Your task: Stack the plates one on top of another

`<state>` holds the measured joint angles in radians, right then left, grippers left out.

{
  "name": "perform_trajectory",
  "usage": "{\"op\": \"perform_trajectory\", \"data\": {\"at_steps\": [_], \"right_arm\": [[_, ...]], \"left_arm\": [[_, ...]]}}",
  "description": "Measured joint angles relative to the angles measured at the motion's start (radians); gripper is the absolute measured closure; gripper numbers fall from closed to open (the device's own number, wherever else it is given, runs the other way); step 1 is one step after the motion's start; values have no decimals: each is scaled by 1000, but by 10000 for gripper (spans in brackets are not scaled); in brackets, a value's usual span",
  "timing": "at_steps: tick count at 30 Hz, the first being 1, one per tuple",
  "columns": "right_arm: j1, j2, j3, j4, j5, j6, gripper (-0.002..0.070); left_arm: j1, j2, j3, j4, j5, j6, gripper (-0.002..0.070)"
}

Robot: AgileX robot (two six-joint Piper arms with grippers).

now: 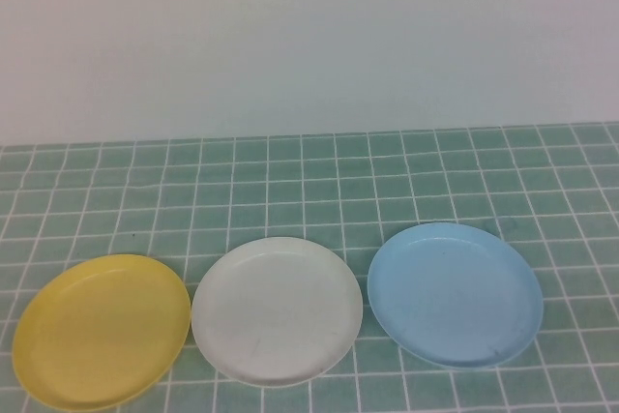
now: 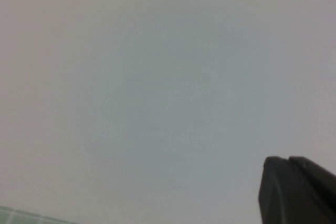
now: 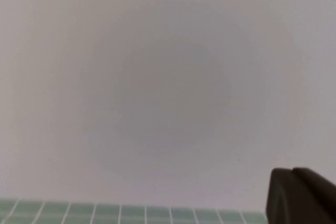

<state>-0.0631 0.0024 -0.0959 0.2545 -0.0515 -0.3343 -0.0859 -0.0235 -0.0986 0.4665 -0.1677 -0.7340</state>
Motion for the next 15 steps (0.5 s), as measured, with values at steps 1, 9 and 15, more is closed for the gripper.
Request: {"op": "perform_trajectory", "data": {"at_steps": [1,9,15], "right_arm": [[0,13,-31,-2,52,-25,678],[0,301,-240,-17,386,-126,678],[0,492,-270,-8,458,-136,678]], "left_arm": [[0,6,-40,-9,95,-2,675],[-2,173,-225,30,612,-130,675],[-2,423,-240,48,694,-262,675]]}}
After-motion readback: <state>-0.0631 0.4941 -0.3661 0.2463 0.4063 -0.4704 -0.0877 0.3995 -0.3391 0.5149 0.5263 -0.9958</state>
